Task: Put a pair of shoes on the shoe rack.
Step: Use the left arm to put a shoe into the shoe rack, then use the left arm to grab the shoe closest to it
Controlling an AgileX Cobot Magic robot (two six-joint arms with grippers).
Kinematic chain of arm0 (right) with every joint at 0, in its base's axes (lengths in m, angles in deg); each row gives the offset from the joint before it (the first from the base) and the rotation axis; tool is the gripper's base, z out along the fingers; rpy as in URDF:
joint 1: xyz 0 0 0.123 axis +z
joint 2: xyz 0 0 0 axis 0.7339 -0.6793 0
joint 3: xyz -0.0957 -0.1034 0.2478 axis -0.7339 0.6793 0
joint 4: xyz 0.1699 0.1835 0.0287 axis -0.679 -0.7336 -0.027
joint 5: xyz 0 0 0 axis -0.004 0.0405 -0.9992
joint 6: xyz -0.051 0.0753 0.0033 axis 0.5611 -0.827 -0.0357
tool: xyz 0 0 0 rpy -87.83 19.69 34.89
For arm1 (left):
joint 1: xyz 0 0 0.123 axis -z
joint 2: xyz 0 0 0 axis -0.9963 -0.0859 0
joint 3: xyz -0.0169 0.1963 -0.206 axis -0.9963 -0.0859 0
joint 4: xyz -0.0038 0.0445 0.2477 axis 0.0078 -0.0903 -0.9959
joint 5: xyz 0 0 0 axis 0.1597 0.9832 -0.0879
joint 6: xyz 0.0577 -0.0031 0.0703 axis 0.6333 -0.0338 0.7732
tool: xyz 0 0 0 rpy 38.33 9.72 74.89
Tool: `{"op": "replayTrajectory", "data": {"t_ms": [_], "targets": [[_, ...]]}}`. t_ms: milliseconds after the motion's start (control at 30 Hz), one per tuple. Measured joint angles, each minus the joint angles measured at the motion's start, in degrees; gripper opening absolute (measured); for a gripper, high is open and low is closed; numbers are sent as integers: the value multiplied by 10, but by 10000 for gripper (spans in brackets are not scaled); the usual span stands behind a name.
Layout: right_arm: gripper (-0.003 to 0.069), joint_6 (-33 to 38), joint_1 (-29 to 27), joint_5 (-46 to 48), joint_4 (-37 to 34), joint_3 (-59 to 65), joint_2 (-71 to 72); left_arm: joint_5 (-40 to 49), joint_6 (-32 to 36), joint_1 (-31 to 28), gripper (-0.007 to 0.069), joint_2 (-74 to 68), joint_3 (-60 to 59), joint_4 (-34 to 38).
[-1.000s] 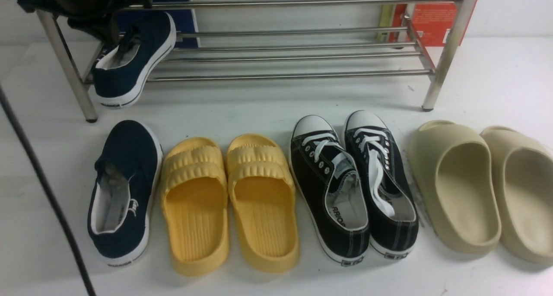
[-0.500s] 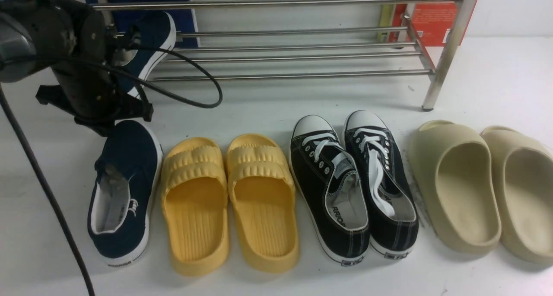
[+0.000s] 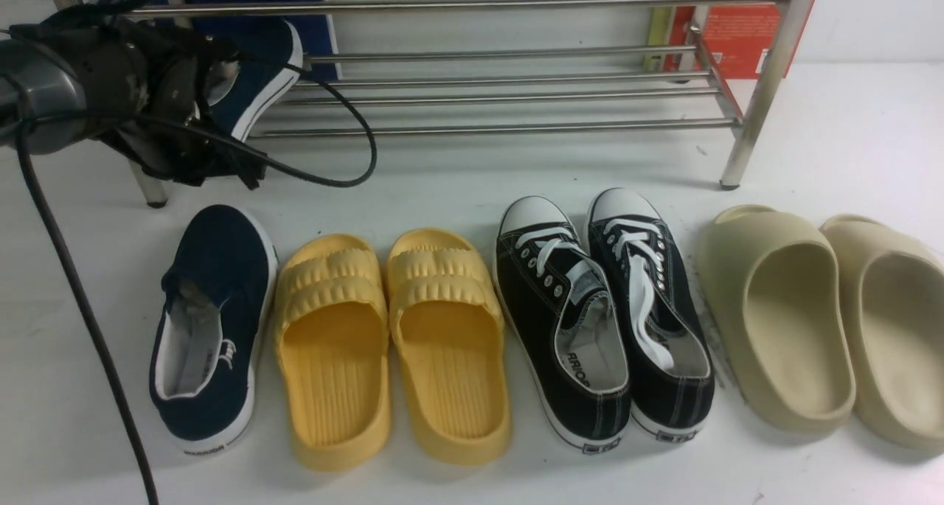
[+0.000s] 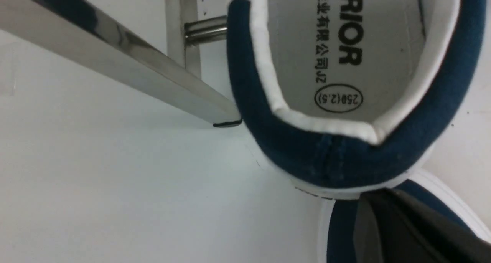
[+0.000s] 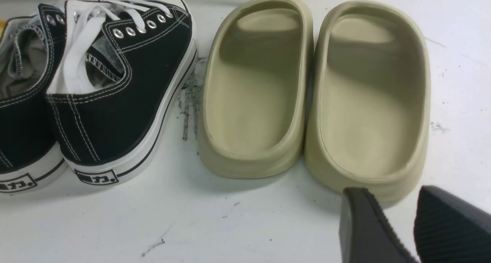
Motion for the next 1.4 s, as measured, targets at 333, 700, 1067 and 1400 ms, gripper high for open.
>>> {"op": "replayTrajectory", "data": {"t_ms": [333, 700, 1067, 1400], "targets": [[239, 0, 0, 0, 0, 0, 0, -35, -23, 0, -13, -1, 0, 59], [239, 0, 0, 0, 0, 0, 0, 110, 45, 1, -13, 68, 0, 201], [239, 0, 0, 0, 0, 0, 0, 216, 97, 36, -13, 344, -201, 352], [239, 0, 0, 0, 0, 0, 0, 183, 65, 51, 42, 361, -322, 314]]}}
